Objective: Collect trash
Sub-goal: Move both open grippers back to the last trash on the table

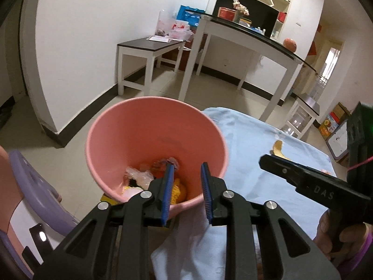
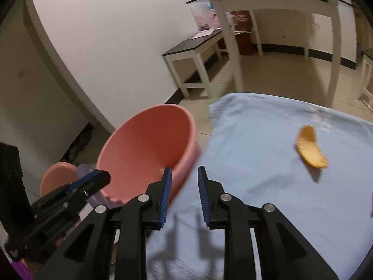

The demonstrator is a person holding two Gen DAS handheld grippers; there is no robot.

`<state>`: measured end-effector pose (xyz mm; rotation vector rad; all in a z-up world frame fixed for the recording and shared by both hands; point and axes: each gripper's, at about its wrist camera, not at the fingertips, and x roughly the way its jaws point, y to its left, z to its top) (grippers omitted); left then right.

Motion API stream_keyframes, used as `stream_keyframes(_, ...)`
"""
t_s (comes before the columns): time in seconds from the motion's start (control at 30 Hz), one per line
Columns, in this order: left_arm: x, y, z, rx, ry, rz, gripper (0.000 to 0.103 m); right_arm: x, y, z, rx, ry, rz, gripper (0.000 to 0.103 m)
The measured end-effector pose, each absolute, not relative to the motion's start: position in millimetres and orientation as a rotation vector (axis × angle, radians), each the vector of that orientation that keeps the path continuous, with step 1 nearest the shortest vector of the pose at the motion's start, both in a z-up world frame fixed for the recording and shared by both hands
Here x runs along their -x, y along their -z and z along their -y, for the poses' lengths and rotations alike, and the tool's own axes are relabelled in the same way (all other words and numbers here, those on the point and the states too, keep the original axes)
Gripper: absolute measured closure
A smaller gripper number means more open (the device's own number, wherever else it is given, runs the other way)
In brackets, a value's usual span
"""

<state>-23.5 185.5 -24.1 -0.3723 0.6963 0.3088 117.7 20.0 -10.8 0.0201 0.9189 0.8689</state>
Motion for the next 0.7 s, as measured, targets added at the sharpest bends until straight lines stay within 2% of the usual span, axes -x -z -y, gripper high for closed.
stream_keyframes(0.13, 15.8, 25.4, -175.9, 0.378, -0.281, -0.717, 0.079, -118.5, 12.3, 14.9, -0.035, -0.810, -0.909, 0.079)
stream_keyframes(0.23, 9.6, 28.3, -167.7, 0.380, -0.255, -0.728, 0.079, -118.2, 11.9, 42.1, -0.055, -0.765, -0.896, 0.068)
stream_keyframes(0.7, -36.6, 34.6, -117.7, 0.302, -0.132, -0.799, 0.079, -124.8, 19.4, 155.2, -0.123, -0.539, -0.859, 0.065)
